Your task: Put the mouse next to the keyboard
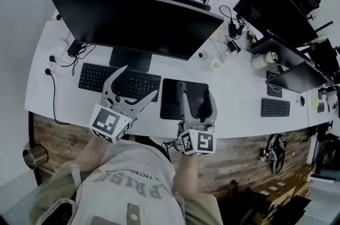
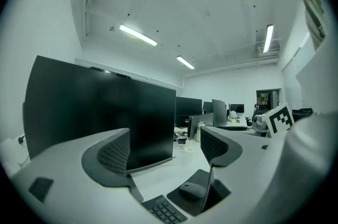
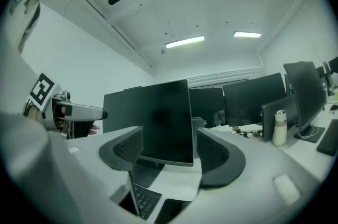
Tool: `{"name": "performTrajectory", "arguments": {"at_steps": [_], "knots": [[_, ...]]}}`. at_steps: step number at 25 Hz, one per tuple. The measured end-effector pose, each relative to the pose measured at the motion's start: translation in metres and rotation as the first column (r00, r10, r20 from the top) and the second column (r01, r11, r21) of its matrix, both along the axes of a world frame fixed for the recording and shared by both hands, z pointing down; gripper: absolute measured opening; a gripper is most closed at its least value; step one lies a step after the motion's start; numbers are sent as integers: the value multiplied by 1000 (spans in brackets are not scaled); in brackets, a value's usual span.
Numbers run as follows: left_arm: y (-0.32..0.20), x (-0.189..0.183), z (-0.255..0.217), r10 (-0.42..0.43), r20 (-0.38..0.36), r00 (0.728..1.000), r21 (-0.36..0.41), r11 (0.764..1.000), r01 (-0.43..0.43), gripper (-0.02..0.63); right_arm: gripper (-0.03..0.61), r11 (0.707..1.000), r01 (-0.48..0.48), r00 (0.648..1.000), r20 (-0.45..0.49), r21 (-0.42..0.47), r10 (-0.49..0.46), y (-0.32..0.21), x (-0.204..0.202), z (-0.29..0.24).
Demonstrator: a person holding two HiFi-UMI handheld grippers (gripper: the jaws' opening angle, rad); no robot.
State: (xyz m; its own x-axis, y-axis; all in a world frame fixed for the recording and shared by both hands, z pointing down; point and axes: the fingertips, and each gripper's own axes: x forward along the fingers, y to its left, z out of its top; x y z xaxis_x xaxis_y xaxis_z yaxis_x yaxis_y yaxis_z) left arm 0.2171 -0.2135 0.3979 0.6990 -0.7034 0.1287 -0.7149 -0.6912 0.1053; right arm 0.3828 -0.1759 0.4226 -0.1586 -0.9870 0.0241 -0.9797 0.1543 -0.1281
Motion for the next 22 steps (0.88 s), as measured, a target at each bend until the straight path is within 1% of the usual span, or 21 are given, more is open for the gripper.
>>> {"name": "performTrajectory", "arguments": {"at_steps": [1, 2, 3, 4, 5, 6, 7, 8, 10, 12, 14, 17, 22], "knots": [[1, 1, -6, 13, -5, 1000, 16, 1000, -13, 423, 310, 1000, -6, 1000, -19, 9, 6, 4, -4, -8], [2, 1, -10, 23, -10, 1000, 30, 999, -23, 423, 307, 1000, -15, 999, -38, 19, 16, 8, -8, -16], [3, 1, -13, 30, -14, 999, 42, 999, -29, 419, 273, 999, -31, 998, -51, 33, 33, 12, -10, -24], [4, 0, -16, 33, -17, 999, 53, 998, -32, 399, 222, 997, -55, 997, -54, 51, 57, 16, -11, -32], [5, -1, -20, 35, -19, 999, 65, 997, -33, 346, 185, 994, -82, 995, -51, 72, 86, 19, -11, -38], [5, -3, -25, 35, -23, 999, 77, 997, -33, 273, 152, 990, -107, 993, -46, 89, 112, 23, -11, -44], [5, -4, -30, 35, -33, 999, 84, 996, -32, 224, 133, 987, -128, 990, -44, 100, 133, 26, -11, -49], [6, -6, -34, 35, -47, 998, 87, 996, -31, 191, 121, 983, -146, 987, -47, 107, 152, 29, -11, -52], [7, -9, -38, 32, -75, 997, 91, 996, -25, 139, 70, 978, -175, 981, -62, 116, 183, 36, -11, -58], [8, -12, -42, 28, -88, 996, 103, 995, -19, 92, 49, 974, -191, 976, -79, 122, 201, 41, -13, -63], [9, -14, -46, 25, -96, 995, 114, 993, -14, 49, 2, 971, -200, 973, -88, 128, 212, 45, -15, -67], [12, -15, -50, 22, -105, 994, 125, 992, -9, 12, 2, 969, -199, 973, -86, 144, 213, 50, -18, -75], [16, -14, -59, 32, -113, 993, 155, 988, -14, 12, 2, 966, -190, 974, -89, 173, 208, 54, -23, -88]]}}
